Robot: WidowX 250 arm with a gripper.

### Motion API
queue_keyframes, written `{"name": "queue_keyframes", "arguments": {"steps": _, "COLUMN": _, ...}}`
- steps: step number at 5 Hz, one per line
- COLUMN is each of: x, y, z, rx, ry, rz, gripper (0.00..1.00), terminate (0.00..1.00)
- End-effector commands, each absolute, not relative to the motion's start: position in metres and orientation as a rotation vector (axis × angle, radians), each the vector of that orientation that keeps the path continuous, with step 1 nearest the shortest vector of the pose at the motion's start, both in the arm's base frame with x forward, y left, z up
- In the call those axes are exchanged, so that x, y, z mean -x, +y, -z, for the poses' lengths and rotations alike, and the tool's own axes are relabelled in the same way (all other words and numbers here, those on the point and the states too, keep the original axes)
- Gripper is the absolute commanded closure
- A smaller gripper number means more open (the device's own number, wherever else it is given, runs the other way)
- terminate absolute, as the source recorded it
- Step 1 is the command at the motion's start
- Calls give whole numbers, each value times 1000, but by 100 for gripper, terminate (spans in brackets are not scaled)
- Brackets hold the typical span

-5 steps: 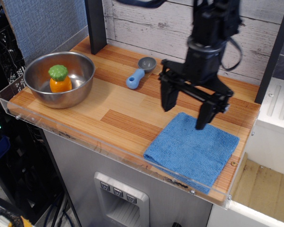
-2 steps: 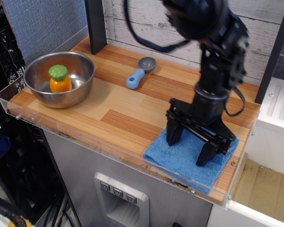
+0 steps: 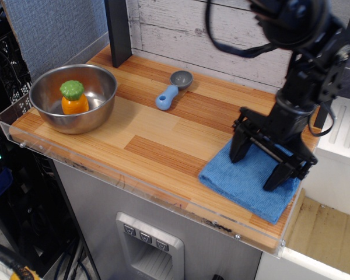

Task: Place the blue cloth directly right of the blue spoon.

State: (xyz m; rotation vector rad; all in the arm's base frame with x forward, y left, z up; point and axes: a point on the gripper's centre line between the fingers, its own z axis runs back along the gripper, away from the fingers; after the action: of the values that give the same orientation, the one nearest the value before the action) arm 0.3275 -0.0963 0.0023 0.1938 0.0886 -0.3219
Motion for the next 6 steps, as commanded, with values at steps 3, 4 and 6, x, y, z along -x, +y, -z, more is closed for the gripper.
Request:
{"name": "queue_keyframes", "arguments": {"steps": 3, "x": -404, "y": 5, "z": 36, "rx": -232, "ry": 214, "rz": 106, "gripper": 0, "terminate": 0}}
{"name": "queue_keyframes", "arguments": {"steps": 4, "x": -404, "y": -3, "z": 22, "rx": -222, "ry": 159, "rz": 177, "gripper": 0, "terminate": 0}}
{"name": "queue_keyframes", "arguments": {"steps": 6, "x": -407, "y": -7, "z": -53, "rx": -188, "ry": -76, "rz": 206, "gripper": 0, "terminate": 0}}
